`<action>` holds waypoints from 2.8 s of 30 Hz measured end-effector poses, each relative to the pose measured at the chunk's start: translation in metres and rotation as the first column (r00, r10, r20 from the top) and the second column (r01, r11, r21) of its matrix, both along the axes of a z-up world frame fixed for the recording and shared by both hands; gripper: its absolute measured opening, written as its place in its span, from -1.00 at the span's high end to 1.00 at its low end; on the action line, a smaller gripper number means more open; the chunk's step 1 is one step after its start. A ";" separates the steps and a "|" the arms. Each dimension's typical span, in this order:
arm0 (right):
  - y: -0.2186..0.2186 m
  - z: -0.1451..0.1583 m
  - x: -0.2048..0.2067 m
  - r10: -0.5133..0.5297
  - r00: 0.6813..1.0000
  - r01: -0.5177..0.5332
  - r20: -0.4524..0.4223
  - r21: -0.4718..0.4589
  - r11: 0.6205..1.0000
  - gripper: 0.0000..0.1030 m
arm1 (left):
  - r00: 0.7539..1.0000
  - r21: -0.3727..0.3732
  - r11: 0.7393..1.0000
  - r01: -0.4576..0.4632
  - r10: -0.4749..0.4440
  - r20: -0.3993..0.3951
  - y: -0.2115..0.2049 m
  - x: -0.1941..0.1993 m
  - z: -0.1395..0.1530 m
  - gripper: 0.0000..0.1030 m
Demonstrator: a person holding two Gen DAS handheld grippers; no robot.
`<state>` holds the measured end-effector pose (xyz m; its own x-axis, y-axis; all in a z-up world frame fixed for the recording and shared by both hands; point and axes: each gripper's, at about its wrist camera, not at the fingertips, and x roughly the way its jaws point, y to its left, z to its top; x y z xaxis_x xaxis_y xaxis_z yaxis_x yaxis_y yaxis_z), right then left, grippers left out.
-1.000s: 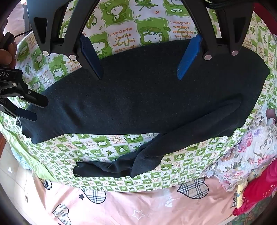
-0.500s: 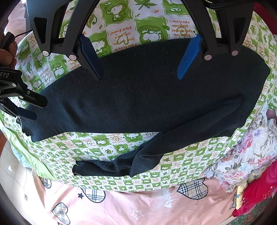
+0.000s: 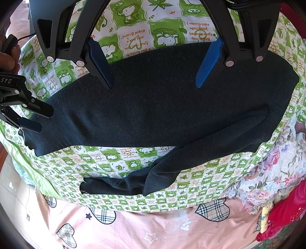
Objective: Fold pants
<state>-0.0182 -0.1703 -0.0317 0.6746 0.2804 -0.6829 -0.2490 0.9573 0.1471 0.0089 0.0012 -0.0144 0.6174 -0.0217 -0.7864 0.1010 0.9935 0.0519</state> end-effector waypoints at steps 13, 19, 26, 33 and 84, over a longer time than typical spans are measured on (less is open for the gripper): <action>0.001 0.002 0.007 -0.001 1.000 0.001 -0.002 -0.003 1.000 -0.78 | 1.000 -0.016 1.000 -0.011 0.011 0.000 0.003 0.008 0.006 -0.71; -0.004 0.004 0.013 -0.010 1.000 0.010 0.011 -0.008 1.000 -0.78 | 1.000 -0.021 1.000 -0.017 0.017 0.004 0.004 0.015 0.011 -0.71; -0.009 0.005 0.018 -0.013 1.000 0.013 0.021 0.023 1.000 -0.78 | 1.000 -0.022 0.999 -0.025 0.025 0.008 0.005 0.024 0.016 -0.71; -0.018 0.015 0.033 -0.018 0.999 0.015 0.051 0.064 0.998 -0.78 | 0.999 0.003 0.999 -0.043 0.043 0.004 0.006 0.046 0.023 -0.71; -0.107 0.024 0.271 -0.135 0.982 0.157 -0.130 0.174 0.972 0.77 | 0.984 -0.028 0.993 0.113 -0.116 -0.133 0.003 0.241 0.018 0.69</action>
<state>0.2525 -0.2768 -0.0081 0.6367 0.3121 -0.7052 -0.0796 0.9362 0.3424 0.2500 0.0039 0.0041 0.4984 -0.1026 -0.8608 0.2190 0.9757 0.0106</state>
